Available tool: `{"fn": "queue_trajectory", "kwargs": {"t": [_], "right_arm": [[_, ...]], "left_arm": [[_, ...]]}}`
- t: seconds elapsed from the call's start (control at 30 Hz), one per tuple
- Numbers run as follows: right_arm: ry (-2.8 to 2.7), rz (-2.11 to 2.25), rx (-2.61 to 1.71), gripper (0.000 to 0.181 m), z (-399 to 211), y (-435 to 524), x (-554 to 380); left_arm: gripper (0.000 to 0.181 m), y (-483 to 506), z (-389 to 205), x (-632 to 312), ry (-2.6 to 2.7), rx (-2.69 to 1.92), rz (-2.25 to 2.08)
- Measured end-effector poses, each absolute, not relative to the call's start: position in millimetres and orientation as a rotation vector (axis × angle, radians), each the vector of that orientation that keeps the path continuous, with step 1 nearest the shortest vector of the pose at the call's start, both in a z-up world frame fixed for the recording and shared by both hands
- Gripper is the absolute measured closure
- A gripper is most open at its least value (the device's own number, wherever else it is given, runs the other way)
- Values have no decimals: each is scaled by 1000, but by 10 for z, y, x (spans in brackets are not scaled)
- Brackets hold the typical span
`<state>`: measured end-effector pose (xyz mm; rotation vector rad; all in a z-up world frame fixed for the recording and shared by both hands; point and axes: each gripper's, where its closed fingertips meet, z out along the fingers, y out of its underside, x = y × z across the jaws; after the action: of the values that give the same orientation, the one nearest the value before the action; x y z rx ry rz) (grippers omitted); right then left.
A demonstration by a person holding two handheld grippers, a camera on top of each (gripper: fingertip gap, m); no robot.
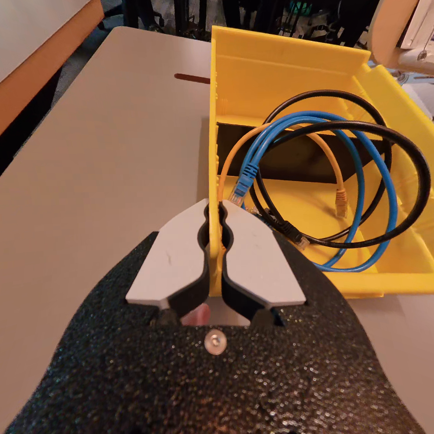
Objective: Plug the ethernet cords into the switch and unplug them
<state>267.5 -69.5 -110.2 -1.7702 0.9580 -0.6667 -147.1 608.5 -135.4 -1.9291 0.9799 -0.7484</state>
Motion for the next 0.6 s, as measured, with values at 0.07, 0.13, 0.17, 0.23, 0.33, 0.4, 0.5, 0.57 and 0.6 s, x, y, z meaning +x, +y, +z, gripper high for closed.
{"fn": "queue_trajectory", "kwargs": {"t": [0.07,0.13,0.17,0.23,0.33,0.4,0.5,0.57,0.6], "right_arm": [[957,-684,-1759,174,-1097,-672,2679],[949,-681,-1744,173,-1093,-639,2694],[940,-684,-1739,173,-1091,-619,2718],[934,-685,-1765,173,-1099,-575,2774],[905,-740,-1793,171,-1102,-506,2806],[870,-815,-1868,152,-1121,-512,2791],[800,-1001,-1904,113,-934,-584,2760],[739,-1059,-1891,98,-720,-576,2664],[712,-1063,-1880,93,-612,-551,2600]], "left_arm": [[176,6086,-1352,-1416,960,-1932,-766],[177,6083,-1350,-1410,951,-1933,-771],[177,6083,-1349,-1410,947,-1934,-773],[176,6084,-1350,-1412,945,-1936,-768],[176,6086,-1351,-1416,967,-1934,-731],[176,6088,-1353,-1422,987,-1932,-680],[174,6089,-1366,-1452,1043,-1954,-568],[148,6096,-1224,-1463,1049,-1931,-514],[141,6068,-1077,-1440,1046,-1895,-530]]}}
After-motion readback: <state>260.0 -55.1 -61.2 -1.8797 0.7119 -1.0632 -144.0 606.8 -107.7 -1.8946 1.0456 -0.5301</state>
